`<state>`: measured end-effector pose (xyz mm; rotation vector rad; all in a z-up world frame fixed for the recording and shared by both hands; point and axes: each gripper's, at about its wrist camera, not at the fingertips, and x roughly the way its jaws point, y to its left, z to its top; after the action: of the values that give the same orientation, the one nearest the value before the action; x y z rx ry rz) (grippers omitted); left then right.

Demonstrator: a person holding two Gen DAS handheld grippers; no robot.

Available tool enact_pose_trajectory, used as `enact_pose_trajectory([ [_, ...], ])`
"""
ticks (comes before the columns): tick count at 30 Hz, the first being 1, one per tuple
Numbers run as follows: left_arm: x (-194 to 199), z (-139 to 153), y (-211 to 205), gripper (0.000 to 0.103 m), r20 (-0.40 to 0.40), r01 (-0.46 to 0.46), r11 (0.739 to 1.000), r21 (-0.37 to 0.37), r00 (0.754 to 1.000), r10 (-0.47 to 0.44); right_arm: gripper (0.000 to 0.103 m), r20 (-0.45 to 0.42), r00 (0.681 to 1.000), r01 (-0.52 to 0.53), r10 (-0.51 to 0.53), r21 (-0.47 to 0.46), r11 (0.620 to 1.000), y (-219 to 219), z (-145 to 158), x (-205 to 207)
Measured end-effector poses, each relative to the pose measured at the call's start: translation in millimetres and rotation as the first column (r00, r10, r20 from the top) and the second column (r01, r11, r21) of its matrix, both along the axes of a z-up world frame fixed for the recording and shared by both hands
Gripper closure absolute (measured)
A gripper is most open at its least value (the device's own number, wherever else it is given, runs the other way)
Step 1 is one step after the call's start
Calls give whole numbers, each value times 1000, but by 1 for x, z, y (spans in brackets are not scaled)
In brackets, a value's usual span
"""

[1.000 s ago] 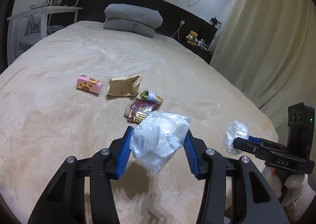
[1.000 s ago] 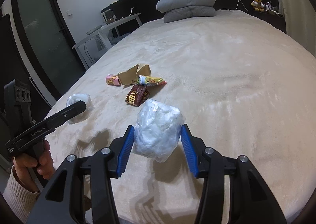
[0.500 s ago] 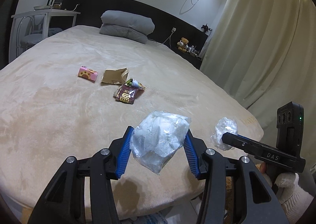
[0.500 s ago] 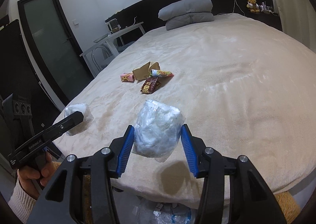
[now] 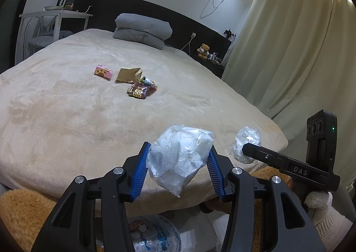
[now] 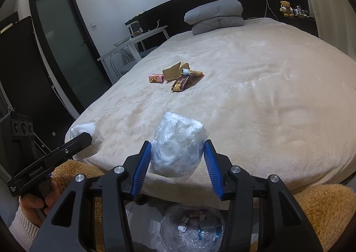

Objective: Collect trash
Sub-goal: 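Carry both white plastic bags off the bed down over the floor bin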

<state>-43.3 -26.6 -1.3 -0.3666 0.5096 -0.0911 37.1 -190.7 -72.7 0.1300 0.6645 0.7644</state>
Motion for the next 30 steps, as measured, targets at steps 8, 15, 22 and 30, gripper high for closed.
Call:
enact_pose_trajectory([
  [8,-22,-2,-13,55,-15,-2,1000,17,1000,2,54,-3,1000,-1,1,-5,1000,-8,-1,-24],
  [15,-27,-10,-24,55,-49,15,1000,21,999,-14,54,-36,999,7,-7,2,1000,-14,-7,-33],
  [22,-19,-26,-33,55,-133,24,999,44,991,-18,54,-92,996,-9,7,-24,1000,-11,-17,-29],
  [30,-6,-51,-38,55,-244,48,998,31,969,-39,54,-324,943,-97,71,-65,993,11,-55,-14],
])
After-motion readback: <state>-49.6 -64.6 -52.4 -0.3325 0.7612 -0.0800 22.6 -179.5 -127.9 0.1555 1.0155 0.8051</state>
